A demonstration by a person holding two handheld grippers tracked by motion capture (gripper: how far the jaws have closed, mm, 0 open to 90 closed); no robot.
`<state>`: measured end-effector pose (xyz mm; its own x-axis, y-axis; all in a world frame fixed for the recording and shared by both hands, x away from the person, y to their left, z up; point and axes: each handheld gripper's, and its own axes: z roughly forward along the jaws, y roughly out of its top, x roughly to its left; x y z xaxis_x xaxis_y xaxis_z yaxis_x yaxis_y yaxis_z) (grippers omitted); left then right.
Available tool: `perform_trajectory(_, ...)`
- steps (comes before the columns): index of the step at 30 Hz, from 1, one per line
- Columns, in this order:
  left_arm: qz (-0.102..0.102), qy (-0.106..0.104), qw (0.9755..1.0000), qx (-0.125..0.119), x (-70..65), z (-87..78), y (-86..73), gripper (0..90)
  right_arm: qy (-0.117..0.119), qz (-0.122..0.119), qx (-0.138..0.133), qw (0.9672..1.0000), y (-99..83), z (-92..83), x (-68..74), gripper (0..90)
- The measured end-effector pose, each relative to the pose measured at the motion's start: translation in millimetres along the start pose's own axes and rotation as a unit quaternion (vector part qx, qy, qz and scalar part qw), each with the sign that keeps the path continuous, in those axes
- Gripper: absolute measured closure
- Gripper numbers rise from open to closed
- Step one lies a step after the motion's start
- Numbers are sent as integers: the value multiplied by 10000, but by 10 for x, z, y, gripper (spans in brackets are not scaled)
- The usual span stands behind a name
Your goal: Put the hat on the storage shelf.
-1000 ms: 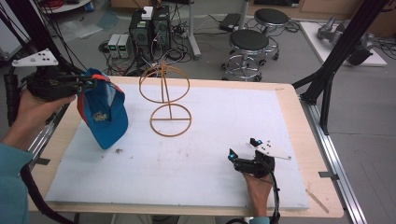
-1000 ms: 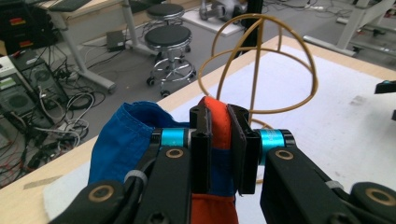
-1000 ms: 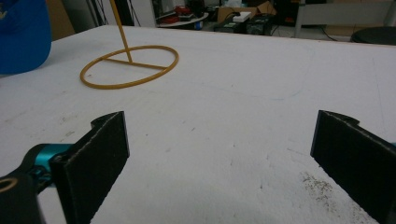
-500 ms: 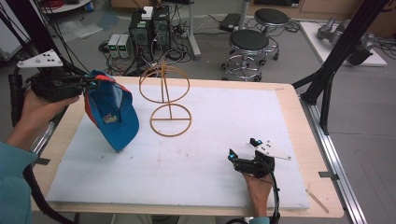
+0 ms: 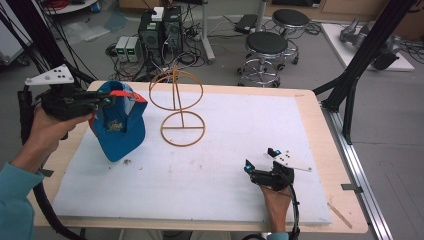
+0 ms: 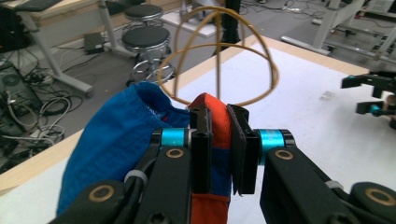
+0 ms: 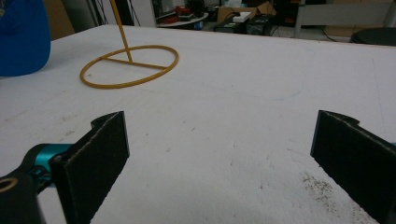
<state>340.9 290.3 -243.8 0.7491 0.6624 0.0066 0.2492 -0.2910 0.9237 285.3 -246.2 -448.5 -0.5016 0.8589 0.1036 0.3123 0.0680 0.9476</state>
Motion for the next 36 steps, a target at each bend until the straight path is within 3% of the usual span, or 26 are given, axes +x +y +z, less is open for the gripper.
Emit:
perform_trajectory(6, -26, -194, 9998, 53, -233, 37, -98, 803, 7, 14, 3, 10000, -1, 0, -2, 33)
perform_trajectory(11, -70, -537, 9985, 4, -465, 131, -218, 802, 8, 14, 0, 10000, -1, 0, -2, 33)
perform_trajectory(17, 65, -808, 9967, 56, -720, 290, -342, 802, 13, 15, 0, 10000, 0, -1, -2, 33)
perform_trajectory(24, 40, -1005, 9948, 160, -848, 364, -441, 801, 21, 8, -12, 10000, 0, 1, -8, 33)
perform_trajectory(29, -2, -1255, 9919, 212, -973, 459, -492, 797, 12, 22, -8, 10000, -1, 1, -1, 33)
perform_trajectory(36, -52, -1572, 9867, 406, -1185, 743, -623, 790, 3, -5, -3, 10000, 1, -1, 2, 33)
